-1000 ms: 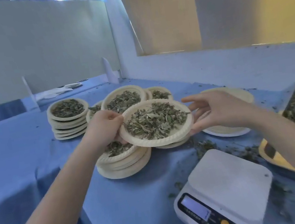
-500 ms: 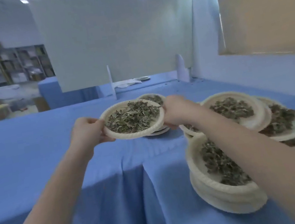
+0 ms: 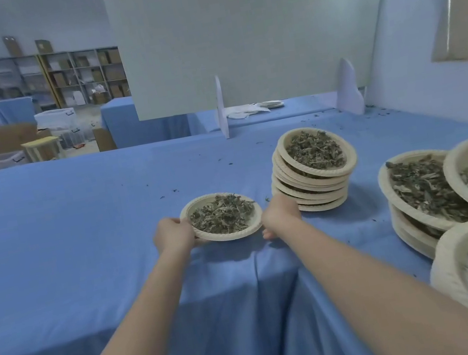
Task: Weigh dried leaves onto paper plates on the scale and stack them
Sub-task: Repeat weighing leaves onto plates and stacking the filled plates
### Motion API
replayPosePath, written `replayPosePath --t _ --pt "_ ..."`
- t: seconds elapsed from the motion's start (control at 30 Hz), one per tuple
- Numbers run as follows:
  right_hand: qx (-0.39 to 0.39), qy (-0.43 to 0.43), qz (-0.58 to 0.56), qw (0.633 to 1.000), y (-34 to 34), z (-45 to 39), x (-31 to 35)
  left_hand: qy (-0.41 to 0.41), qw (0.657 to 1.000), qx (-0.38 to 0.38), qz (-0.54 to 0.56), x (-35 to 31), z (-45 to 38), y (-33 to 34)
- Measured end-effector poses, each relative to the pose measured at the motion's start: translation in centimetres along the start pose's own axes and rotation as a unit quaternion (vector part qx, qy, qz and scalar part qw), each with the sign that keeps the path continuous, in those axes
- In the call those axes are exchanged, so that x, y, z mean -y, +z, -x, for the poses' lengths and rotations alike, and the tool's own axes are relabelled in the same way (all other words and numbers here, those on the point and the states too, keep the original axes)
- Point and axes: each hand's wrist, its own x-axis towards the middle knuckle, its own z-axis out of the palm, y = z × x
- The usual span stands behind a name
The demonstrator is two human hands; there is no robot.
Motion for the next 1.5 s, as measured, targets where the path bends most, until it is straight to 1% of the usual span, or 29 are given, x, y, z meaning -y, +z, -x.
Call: replayPosePath --t 0.07,0.13,0.17,0.2,0.27,0.3,0.37,0.43,0.53,0.6,0.7,0.83,0.9,0.93,1.03,1.17,1.23,1.33,1.43,1.5 --pt "0.028 -0.002 -0.014 1.000 0.6 -0.7 -0.1 -0.023 1.000 0.008 0.009 0.6 -0.6 0.9" --pt "0.034 -0.024 0.023 0.999 0.8 -0.7 -0.2 -0.032 0.999 0.035 0.023 1.0 -0.5 1.3" --pt "0.028 -0.036 0.050 0.998 0.7 -0.4 -0.1 -0.017 0.999 0.050 0.012 1.1 -0.3 1.4" --pt "0.026 -0.049 0.063 0.996 0.5 -0.1 0.0 0.013 0.998 0.059 -0.032 1.1 0.1 1.3" --pt "0.042 -0.081 0.072 0.993 0.0 0.8 0.1 0.083 0.987 0.049 -0.131 0.7 1.6 0.9" --pt "0.045 -0.096 0.073 0.992 -0.3 1.5 0.3 0.110 0.981 0.044 -0.156 0.3 2.6 0.7" --pt "0.047 -0.119 0.067 0.990 -1.1 3.4 0.9 0.148 0.976 0.050 -0.154 -1.0 4.9 0.6" --pt "0.048 -0.133 0.050 0.989 -2.3 5.5 1.9 0.183 0.971 0.080 -0.132 -2.9 7.6 0.8" --pt "0.050 -0.153 -0.003 0.987 -5.3 8.9 3.6 0.203 0.967 0.128 -0.087 -6.6 11.8 1.4" --pt "0.026 -0.171 -0.029 0.985 -8.6 10.9 4.3 0.222 0.962 0.155 -0.044 -9.0 14.5 2.0" --pt "-0.023 -0.192 -0.041 0.980 -15.0 13.4 4.1 0.267 0.945 0.191 0.007 -12.5 18.9 3.7" --pt "-0.134 -0.210 -0.048 0.967 -24.9 16.4 1.1 0.329 0.908 0.253 0.052 -16.8 26.9 8.4" --pt "-0.192 -0.186 -0.026 0.963 -30.3 18.5 -1.6 0.360 0.886 0.286 0.063 -18.2 31.6 11.6" --pt "-0.209 -0.164 -0.003 0.964 -33.0 19.7 -3.3 0.368 0.874 0.311 0.069 -18.7 34.2 13.5" --pt "-0.232 -0.112 0.027 0.966 -40.2 23.7 -9.4 0.375 0.835 0.397 0.062 -18.6 41.9 18.8" --pt "-0.247 -0.033 0.032 0.968 -46.7 27.1 -18.0 0.385 0.790 0.477 -0.027 -16.8 49.9 25.3" --pt "-0.262 -0.003 0.043 0.964 -48.6 27.5 -21.6 0.385 0.777 0.490 -0.089 -15.6 52.0 27.8" --pt "-0.287 0.029 0.150 0.946 -50.2 26.8 -26.0 0.409 0.762 0.461 -0.197 -14.1 52.5 30.5" --pt "-0.255 0.092 0.230 0.935 -50.6 25.2 -29.3 0.388 0.738 0.462 -0.301 -12.9 51.6 32.3" --pt "-0.243 0.142 0.254 0.925 -50.5 24.2 -31.0 0.360 0.739 0.470 -0.323 -12.1 51.2 33.1"
